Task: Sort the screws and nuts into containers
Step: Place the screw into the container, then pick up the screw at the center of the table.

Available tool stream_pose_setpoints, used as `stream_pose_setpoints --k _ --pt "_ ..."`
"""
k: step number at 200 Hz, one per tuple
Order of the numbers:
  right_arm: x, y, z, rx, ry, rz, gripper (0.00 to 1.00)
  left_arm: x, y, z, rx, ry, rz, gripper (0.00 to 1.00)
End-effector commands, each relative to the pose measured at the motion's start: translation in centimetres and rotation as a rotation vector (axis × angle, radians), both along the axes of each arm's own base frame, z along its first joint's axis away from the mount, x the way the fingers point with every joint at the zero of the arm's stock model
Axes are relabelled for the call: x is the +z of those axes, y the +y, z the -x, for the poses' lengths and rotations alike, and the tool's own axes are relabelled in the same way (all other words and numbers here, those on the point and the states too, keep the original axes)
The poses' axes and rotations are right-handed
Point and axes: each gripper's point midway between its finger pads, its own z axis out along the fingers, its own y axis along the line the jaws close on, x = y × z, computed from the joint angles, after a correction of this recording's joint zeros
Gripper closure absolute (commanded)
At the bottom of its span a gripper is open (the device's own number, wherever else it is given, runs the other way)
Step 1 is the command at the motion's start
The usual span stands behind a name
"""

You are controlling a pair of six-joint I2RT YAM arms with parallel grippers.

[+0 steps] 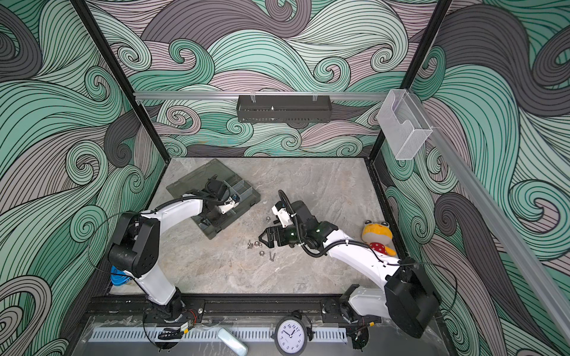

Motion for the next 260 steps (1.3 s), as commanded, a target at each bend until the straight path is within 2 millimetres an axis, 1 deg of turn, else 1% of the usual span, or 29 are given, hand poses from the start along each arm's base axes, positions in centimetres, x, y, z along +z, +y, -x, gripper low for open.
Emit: stream_pose_setpoints --k 1,24,35,44,54,67,77,91,119,144,153,179,200,219,235,260 --pt "0.0 -0.4 0.3 -0.009 -0.009 0.005 0.0 3.7 -1.3 -1.1 -0.013 -0.139 0.062 0.74" --pt "-0.2 -0.8 0.4 -0.021 -0.008 0.007 0.0 6.5 -1.8 -1.9 -0.019 -0.237 0.075 0.72" --pt "-0.3 -1.1 0.5 -0.028 -0.009 0.007 0.0 7.9 -2.6 -1.9 -0.044 -0.263 0.105 0.71" --pt "-0.5 -1.3 0.5 -0.036 -0.006 0.008 0.0 8.9 -4.2 -1.6 -0.1 -0.259 0.173 0.71" --pt "-0.7 -1.6 0.4 -0.042 -0.004 0.008 0.0 9.9 -6.4 -1.2 -0.143 -0.259 0.276 0.7" --pt "-0.8 -1.9 0.4 -0.052 0.002 0.006 0.0 10.5 -9.5 -0.6 -0.208 -0.254 0.396 0.69" --pt "-0.9 -2.2 0.3 -0.061 0.006 0.002 0.01 10.3 -11.9 0.0 -0.271 -0.238 0.454 0.67" --pt "-0.8 -2.8 0.2 -0.079 0.012 -0.011 0.0 9.0 -14.3 0.5 -0.333 -0.202 0.469 0.66" --pt "-0.7 -4.9 0.2 -0.136 0.013 -0.018 0.01 6.0 -17.7 0.6 -0.404 -0.108 0.43 0.66" --pt "-1.2 -7.3 0.1 -0.199 0.027 -0.013 0.0 4.4 -21.1 0.8 -0.508 -0.082 0.415 0.66" --pt "-1.4 -8.0 0.2 -0.218 0.033 -0.016 0.0 4.0 -22.0 0.7 -0.534 -0.078 0.41 0.66" --pt "-1.5 -9.3 0.5 -0.242 0.034 -0.018 0.0 2.5 -23.5 0.5 -0.557 -0.027 0.403 0.66" --pt "-1.6 -9.7 0.5 -0.248 0.036 -0.02 0.0 1.3 -24.2 0.8 -0.606 -0.009 0.391 0.65" --pt "-1.8 -9.6 0.4 -0.243 0.044 -0.021 0.0 0.4 -24.6 0.6 -0.607 0.016 0.372 0.65" --pt "-1.9 -9.5 0.3 -0.24 0.051 -0.024 0.0 -0.4 -24.4 0.3 -0.586 0.026 0.342 0.65" --pt "-2.0 -9.5 0.3 -0.237 0.05 -0.026 0.0 -1.2 -24.4 0.0 -0.585 0.031 0.329 0.65"
